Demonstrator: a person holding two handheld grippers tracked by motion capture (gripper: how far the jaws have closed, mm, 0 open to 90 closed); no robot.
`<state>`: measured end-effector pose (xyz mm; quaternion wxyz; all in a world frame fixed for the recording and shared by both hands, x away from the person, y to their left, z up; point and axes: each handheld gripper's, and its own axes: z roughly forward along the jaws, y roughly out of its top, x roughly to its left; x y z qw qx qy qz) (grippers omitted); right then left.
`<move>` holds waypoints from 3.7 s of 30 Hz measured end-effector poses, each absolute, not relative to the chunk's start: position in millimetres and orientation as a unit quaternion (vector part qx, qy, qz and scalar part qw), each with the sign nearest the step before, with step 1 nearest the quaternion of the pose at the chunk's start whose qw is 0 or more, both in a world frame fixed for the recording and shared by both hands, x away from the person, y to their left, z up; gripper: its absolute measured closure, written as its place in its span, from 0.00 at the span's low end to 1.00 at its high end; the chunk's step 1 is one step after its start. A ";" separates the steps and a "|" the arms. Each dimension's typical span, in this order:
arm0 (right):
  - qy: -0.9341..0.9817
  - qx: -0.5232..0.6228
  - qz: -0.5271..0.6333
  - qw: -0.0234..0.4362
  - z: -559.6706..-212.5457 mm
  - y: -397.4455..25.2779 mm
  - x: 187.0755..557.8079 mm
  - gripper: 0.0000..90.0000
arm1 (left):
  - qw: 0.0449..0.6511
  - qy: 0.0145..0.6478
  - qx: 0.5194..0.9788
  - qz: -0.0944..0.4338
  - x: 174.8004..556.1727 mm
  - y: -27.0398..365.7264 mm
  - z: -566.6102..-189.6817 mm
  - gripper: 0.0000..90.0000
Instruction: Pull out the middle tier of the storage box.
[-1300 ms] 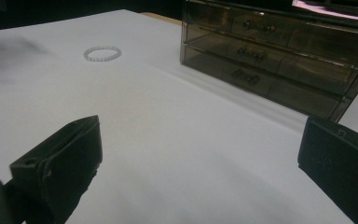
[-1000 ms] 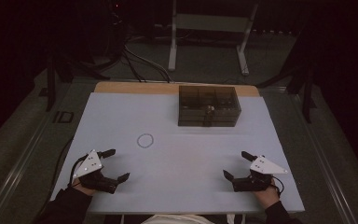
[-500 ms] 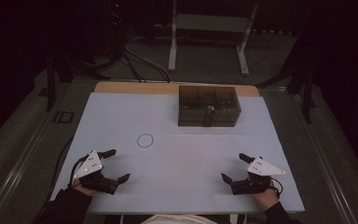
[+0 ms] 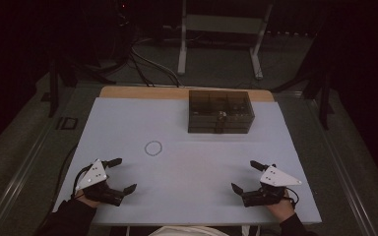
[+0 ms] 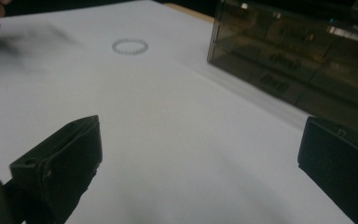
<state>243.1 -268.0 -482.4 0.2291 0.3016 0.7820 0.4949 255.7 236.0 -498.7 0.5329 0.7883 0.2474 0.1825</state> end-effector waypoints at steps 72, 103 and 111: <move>0.819 0.160 0.401 0.379 -416.3 -229.4 354.8 0.00 | 0.536 0.245 0.788 0.178 256.8 236.0 -499.3 0.01; 0.870 0.138 0.245 0.405 -456.4 -211.1 386.9 0.03 | 0.537 0.246 0.788 0.173 257.2 235.8 -499.5 0.01; 0.877 0.133 0.215 0.408 -464.4 -207.6 391.4 0.03 | 0.537 0.246 0.788 0.173 257.3 235.8 -499.5 0.01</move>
